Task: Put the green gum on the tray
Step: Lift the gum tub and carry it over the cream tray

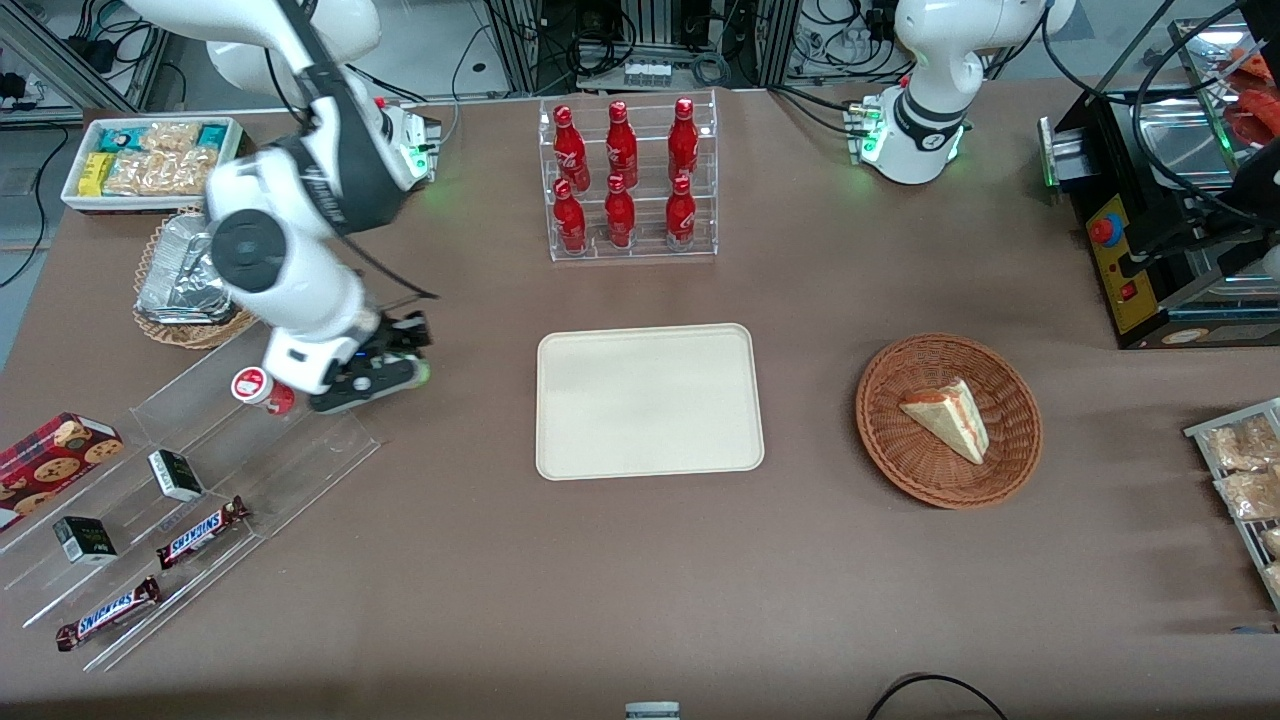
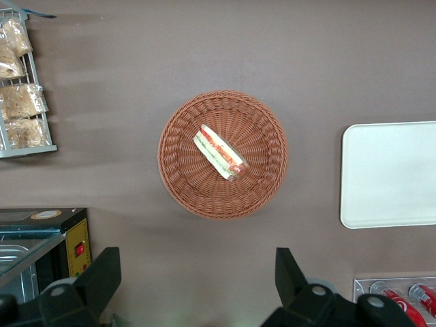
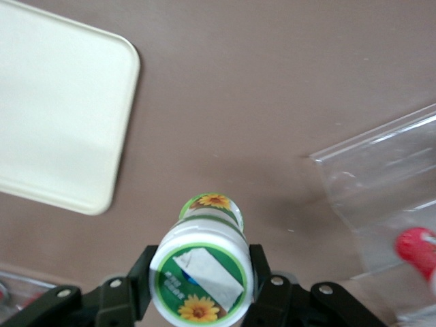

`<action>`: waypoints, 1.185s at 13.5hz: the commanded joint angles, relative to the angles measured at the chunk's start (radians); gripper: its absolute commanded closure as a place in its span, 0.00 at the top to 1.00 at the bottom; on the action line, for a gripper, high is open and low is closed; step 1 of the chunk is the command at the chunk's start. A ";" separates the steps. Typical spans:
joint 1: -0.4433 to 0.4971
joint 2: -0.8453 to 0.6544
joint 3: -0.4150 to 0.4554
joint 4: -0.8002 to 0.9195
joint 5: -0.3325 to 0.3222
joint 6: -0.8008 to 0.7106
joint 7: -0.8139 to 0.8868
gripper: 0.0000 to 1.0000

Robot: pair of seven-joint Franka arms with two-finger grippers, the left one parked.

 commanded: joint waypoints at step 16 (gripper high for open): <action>0.376 0.517 -0.017 0.413 0.108 0.274 0.786 0.00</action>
